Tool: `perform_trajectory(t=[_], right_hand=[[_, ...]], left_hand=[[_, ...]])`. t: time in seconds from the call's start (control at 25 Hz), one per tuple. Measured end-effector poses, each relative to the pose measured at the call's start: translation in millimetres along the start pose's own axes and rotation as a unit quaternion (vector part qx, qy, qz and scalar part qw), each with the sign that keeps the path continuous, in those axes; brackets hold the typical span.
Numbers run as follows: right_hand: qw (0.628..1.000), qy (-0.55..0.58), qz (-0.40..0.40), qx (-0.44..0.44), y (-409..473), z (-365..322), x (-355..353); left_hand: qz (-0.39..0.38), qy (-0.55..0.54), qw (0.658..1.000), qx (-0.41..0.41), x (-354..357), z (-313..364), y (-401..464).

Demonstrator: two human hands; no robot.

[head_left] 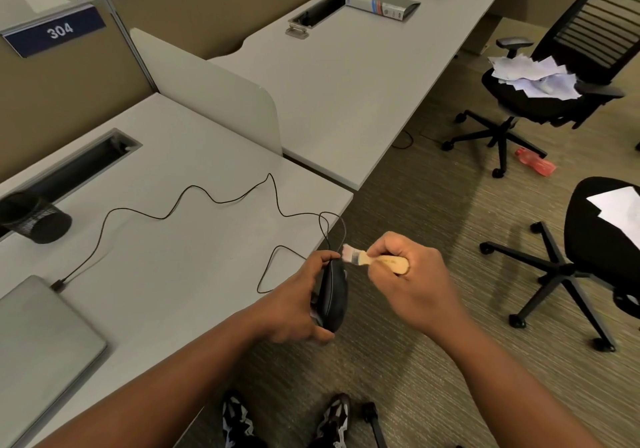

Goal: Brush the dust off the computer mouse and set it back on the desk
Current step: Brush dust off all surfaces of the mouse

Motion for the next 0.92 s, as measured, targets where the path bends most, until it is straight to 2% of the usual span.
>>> perform_trajectory(t=[0.32,0.68,0.92], right_hand=[[0.995,-0.038,-0.087,0.042,-8.5,6.2,-2.9],[0.999,0.034,0.026,0.024,-1.1,11.0,-5.6],[0.999,0.044,0.009,0.009,0.7,9.1,3.8]], left_hand=[[0.011,-0.022,1.0,-0.002,0.4,-4.1,-1.9],[0.011,-0.025,1.0,-0.004,1.4,-3.7,-2.7],[0.008,-0.036,0.999,0.008,4.7,0.1,-5.0]])
Point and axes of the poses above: each hand's wrist, its own y-axis towards the middle knuckle, its own x-axis out of the palm, z = x × y, the point moved 1 cm from there along y, towards the middle knuckle, and after that the axes turned 5 degrees about y, right-handed, at the moved point
